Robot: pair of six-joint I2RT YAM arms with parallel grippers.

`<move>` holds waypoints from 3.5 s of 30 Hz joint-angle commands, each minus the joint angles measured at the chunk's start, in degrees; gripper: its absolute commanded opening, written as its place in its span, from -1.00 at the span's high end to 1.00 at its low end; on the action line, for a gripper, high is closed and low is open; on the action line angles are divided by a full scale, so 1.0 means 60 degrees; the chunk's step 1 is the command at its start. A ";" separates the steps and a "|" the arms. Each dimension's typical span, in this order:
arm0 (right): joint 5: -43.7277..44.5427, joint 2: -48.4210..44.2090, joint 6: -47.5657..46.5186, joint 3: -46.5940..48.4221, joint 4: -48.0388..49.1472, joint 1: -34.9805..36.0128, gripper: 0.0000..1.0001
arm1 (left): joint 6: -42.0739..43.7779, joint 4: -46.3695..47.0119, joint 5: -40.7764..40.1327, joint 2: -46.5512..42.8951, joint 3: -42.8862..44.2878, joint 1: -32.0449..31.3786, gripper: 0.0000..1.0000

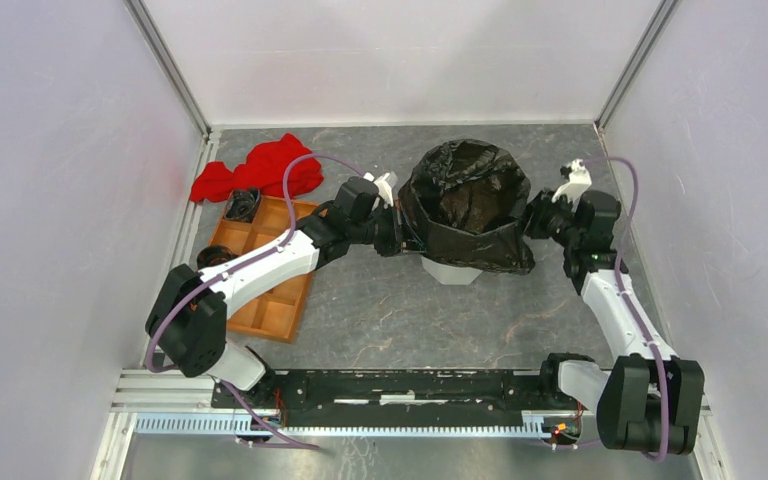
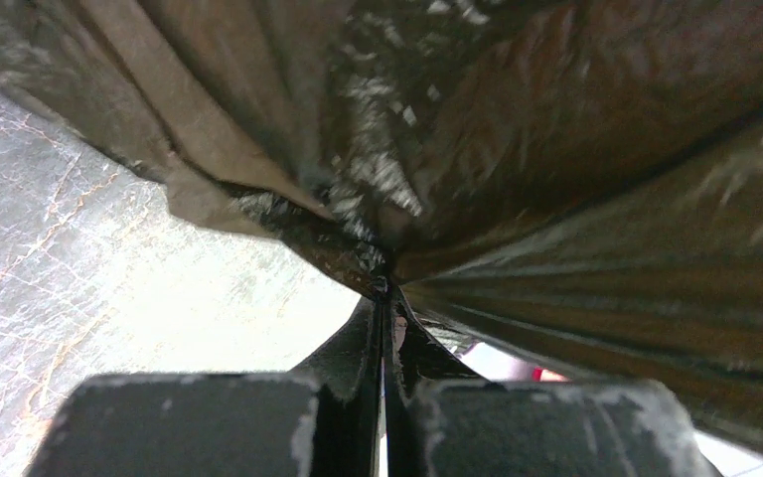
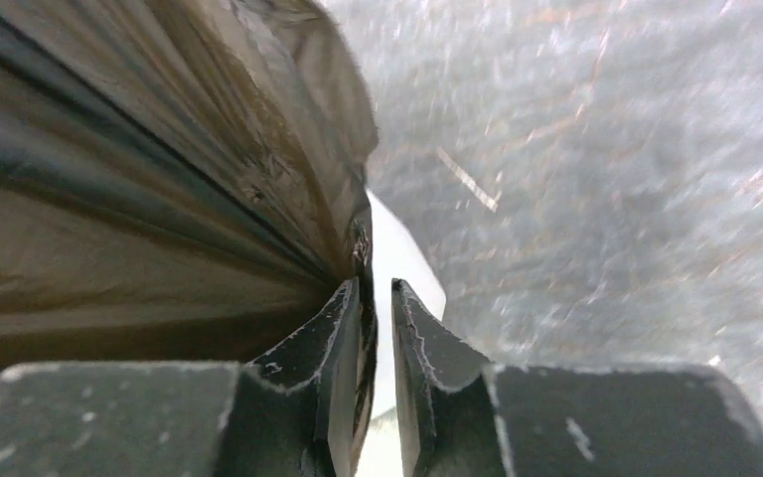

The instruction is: Put the trash bags into the trash bin

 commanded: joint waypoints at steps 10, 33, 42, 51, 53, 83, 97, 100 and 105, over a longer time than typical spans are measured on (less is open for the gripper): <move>0.4184 -0.0283 -0.1433 0.1506 -0.3519 0.0016 -0.04 | 0.0768 -0.0111 -0.0956 -0.0822 -0.0219 0.0043 0.48; 0.5016 0.3352 -0.3178 0.7931 -0.7616 0.6425 0.35 | -0.0259 0.1058 0.1183 -0.2125 -0.1605 0.2864 -0.17; 0.6062 0.2860 -0.2959 0.5792 -0.5696 0.6388 0.64 | -0.1587 0.3314 0.1826 -0.0822 -0.2009 0.2821 -0.33; 0.6174 0.4076 -0.2180 0.6122 -0.3013 0.6264 0.58 | -0.2189 0.4641 0.1886 0.0336 -0.2341 0.2030 -0.39; 0.6185 0.4163 -0.2078 0.5948 -0.2412 0.6270 0.56 | -0.1919 0.4399 0.1697 0.0440 -0.2156 0.1757 -0.41; 0.4928 0.3996 -0.2530 0.4790 -0.4278 0.6122 -0.68 | -0.0977 0.3503 0.1277 0.0287 -0.1947 0.1596 -0.88; 0.4836 0.4435 -0.1787 0.4159 -0.2332 0.5822 -0.96 | -0.1372 0.3795 0.1203 0.0697 -0.1509 0.1095 -0.90; 0.5694 0.4820 -0.1856 0.4993 -0.3269 0.5828 -0.96 | -0.1410 0.3853 0.1101 0.0937 -0.1322 0.0937 -0.90; 0.5483 0.4584 -0.1985 0.5161 -0.3247 0.5827 -0.96 | -0.1446 0.3922 0.0944 0.1192 -0.1209 0.0834 -0.91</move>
